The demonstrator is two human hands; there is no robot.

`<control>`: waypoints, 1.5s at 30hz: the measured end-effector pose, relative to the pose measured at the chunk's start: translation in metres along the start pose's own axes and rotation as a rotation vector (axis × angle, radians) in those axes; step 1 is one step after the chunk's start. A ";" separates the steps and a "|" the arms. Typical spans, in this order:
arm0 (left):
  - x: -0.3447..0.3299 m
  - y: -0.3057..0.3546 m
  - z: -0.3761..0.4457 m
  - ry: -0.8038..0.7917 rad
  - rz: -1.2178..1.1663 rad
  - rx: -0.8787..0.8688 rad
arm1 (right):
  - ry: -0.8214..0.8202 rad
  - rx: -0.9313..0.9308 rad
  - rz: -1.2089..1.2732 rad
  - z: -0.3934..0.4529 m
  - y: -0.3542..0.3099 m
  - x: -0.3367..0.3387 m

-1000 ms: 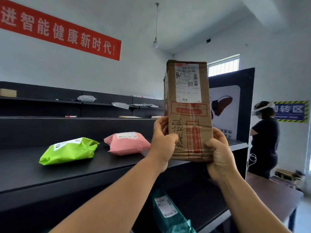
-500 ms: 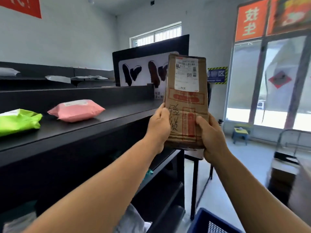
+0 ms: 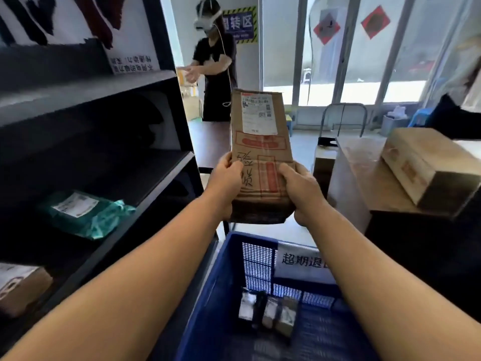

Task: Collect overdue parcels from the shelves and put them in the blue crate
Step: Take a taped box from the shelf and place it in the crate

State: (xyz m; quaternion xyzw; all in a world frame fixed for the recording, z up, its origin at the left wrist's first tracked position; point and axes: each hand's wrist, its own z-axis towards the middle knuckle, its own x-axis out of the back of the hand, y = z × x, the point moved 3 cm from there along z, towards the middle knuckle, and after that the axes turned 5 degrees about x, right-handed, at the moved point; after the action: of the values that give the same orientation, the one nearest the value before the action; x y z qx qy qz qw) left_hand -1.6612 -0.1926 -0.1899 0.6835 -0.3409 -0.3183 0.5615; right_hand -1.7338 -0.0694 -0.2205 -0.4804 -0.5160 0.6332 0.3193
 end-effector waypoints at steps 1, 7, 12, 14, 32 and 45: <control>-0.013 -0.011 0.006 -0.014 0.001 0.039 | 0.014 -0.030 -0.002 0.006 0.009 0.016; -0.078 -0.093 0.038 -0.032 0.090 0.278 | 0.048 -0.226 -0.034 0.041 0.073 0.105; -0.111 -0.167 0.058 -0.056 0.157 0.413 | 0.091 -0.334 -0.080 0.052 0.134 0.161; -0.119 -0.199 0.063 -0.072 0.194 0.468 | 0.098 -0.387 -0.087 0.049 0.163 0.180; -0.170 -0.489 0.092 -0.269 0.456 0.809 | 0.287 -0.909 -0.170 0.002 0.393 0.318; -0.176 -0.657 0.124 -0.355 0.480 0.936 | 0.567 -1.021 -0.148 -0.012 0.571 0.369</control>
State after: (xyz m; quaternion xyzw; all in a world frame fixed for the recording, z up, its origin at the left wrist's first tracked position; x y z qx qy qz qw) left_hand -1.7907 -0.0256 -0.8479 0.6991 -0.6815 -0.1062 0.1886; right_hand -1.7939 0.1169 -0.8717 -0.6867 -0.6821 0.1274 0.2166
